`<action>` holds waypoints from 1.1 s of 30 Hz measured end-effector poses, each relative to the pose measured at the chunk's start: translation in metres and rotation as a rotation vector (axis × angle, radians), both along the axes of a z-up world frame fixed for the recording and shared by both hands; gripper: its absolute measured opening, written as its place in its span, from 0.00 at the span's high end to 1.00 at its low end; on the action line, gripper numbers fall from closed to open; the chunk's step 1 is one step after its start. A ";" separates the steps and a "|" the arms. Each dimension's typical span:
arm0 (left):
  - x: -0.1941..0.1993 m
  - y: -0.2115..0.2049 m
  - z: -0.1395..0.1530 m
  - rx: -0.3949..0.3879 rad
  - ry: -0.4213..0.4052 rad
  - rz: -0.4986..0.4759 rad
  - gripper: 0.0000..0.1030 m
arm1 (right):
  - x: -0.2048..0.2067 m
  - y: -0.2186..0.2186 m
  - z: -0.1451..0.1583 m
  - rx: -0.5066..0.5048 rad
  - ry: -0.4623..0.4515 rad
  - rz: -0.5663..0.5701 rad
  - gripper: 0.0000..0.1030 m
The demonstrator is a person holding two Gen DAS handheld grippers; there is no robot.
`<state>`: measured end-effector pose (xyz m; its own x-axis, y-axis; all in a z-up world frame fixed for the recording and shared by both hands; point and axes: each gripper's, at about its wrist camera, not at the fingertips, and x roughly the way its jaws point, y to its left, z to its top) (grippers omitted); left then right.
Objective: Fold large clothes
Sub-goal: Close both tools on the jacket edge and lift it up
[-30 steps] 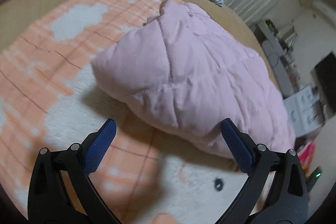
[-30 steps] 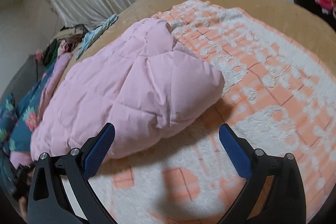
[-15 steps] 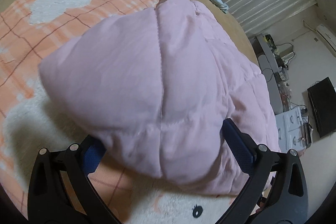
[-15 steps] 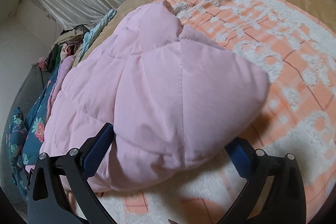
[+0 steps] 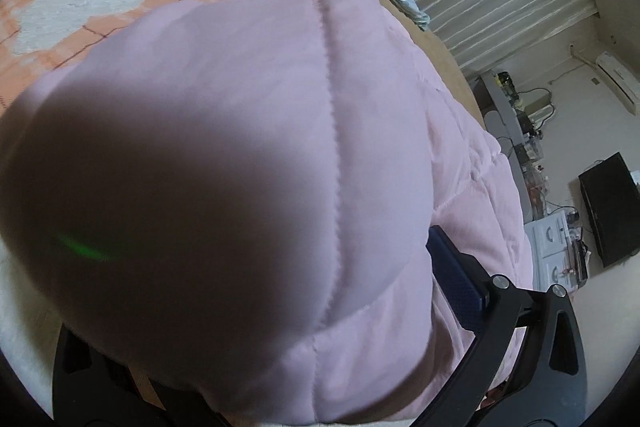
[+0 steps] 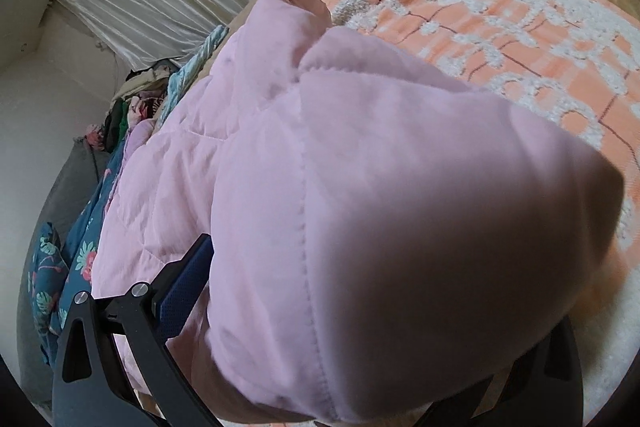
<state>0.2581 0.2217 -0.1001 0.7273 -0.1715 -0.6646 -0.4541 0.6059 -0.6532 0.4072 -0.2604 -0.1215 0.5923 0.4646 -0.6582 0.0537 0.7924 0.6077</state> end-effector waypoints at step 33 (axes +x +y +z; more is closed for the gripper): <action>-0.009 -0.044 0.068 0.427 -0.066 -0.129 0.68 | -0.028 0.061 0.064 -0.381 -0.325 0.173 0.71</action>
